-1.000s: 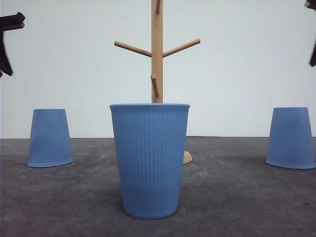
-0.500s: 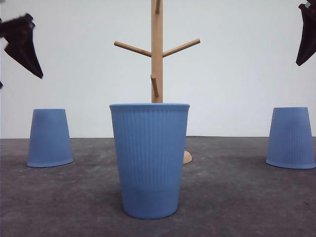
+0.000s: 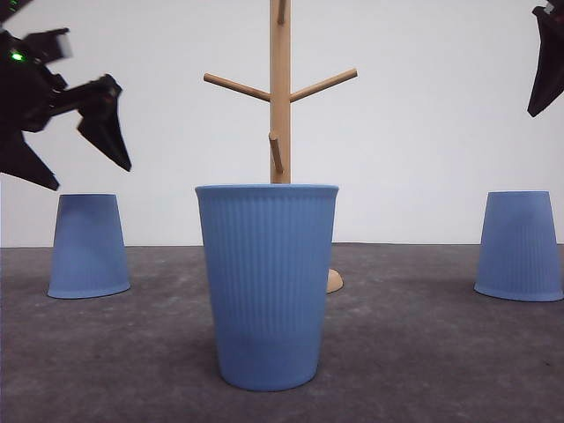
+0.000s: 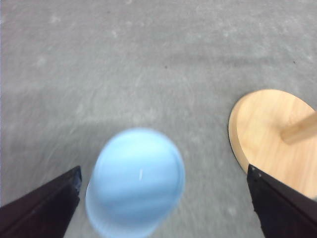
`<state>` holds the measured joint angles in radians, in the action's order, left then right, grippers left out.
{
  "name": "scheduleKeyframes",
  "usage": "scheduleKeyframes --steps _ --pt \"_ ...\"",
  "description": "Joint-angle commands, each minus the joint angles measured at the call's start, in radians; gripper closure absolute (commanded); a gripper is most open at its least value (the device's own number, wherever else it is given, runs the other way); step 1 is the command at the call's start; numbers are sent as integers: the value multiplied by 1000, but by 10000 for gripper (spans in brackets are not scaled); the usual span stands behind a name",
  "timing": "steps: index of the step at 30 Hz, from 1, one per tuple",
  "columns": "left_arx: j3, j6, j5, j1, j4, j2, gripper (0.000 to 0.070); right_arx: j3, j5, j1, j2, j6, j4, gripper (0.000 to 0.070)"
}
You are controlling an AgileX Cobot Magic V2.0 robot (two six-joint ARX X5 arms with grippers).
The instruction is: Place three cups
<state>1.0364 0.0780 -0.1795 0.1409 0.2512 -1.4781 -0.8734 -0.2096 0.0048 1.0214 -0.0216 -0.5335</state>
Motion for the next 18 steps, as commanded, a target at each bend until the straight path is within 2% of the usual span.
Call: scheduleKeyframes --steps 1,9,18 --pt "39 -17 -2 5 8 -39 15 -15 0 0 4 11 16 105" --pt "120 -49 19 11 48 -160 16 -15 0 0 4 11 17 105" --pt "124 -70 26 11 91 -172 24 -15 0 0 4 11 17 105"
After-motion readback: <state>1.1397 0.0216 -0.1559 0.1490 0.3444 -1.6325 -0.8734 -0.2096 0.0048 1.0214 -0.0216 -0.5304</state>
